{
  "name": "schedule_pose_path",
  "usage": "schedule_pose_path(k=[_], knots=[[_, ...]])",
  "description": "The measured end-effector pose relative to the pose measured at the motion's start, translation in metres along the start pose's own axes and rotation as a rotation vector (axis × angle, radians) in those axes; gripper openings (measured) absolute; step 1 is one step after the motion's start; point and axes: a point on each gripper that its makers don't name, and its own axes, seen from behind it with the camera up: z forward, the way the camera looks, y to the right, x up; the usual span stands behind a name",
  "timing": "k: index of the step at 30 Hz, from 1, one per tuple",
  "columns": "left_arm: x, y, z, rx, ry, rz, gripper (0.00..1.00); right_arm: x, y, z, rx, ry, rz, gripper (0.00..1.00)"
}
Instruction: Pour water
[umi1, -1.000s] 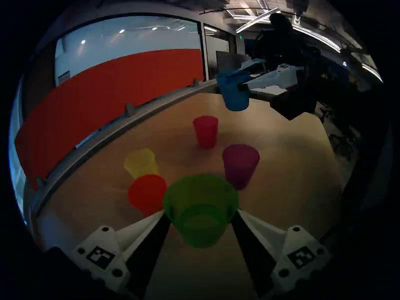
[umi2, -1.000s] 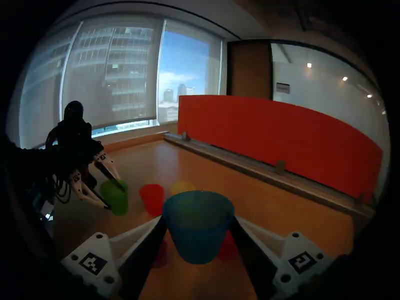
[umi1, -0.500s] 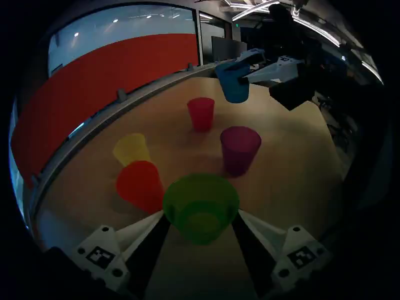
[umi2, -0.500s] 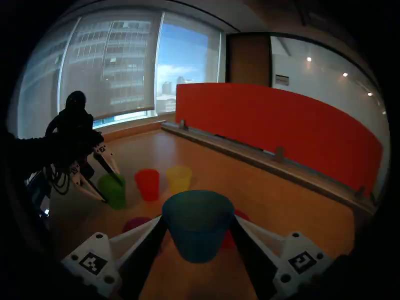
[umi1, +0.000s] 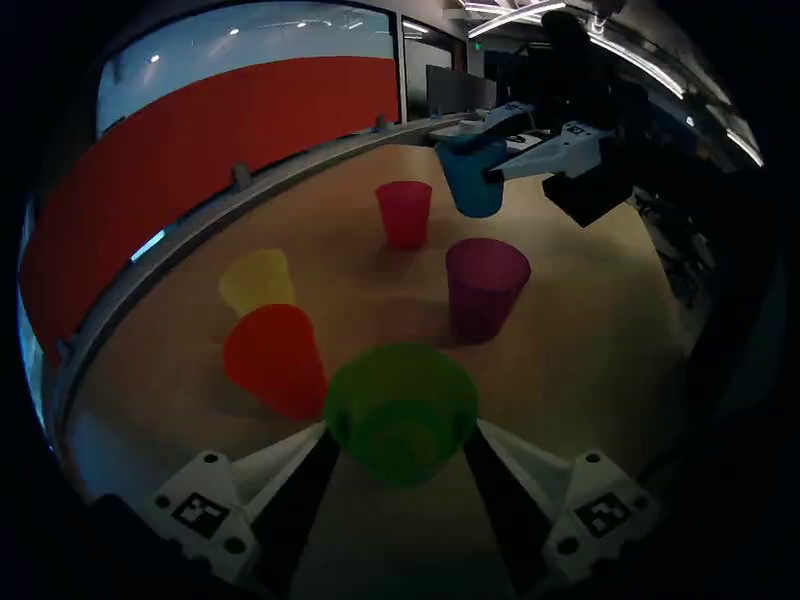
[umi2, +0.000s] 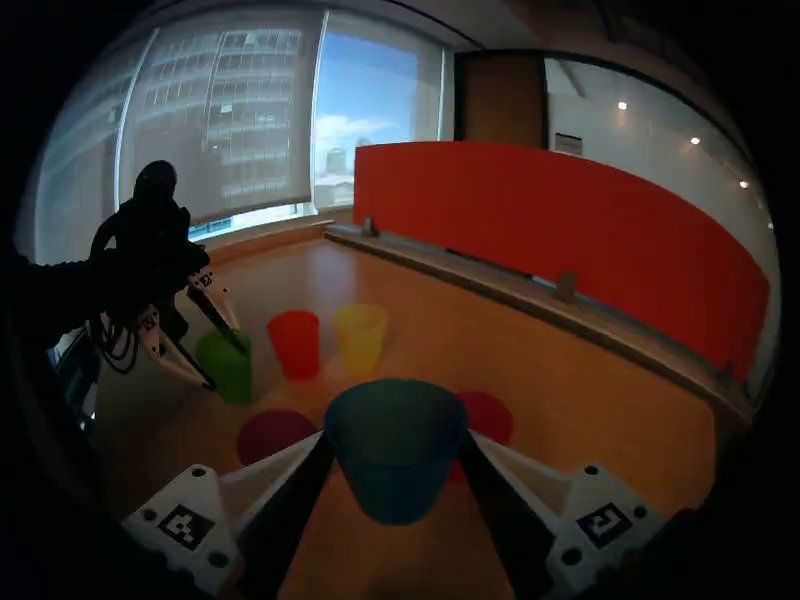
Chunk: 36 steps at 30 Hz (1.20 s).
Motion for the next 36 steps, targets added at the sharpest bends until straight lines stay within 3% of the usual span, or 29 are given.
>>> schedule_pose_path(k=[27, 36], knots=[[-0.019, -0.003, 0.004, -0.002, -0.014, -0.022, 0.83, -0.023, -0.007, 0.015, 0.005, -0.048, -0.004, 0.90], [-0.020, -0.004, 0.003, 0.011, -0.016, 0.003, 0.84, -0.030, -0.007, 0.021, 0.002, -0.059, -0.005, 0.90]])
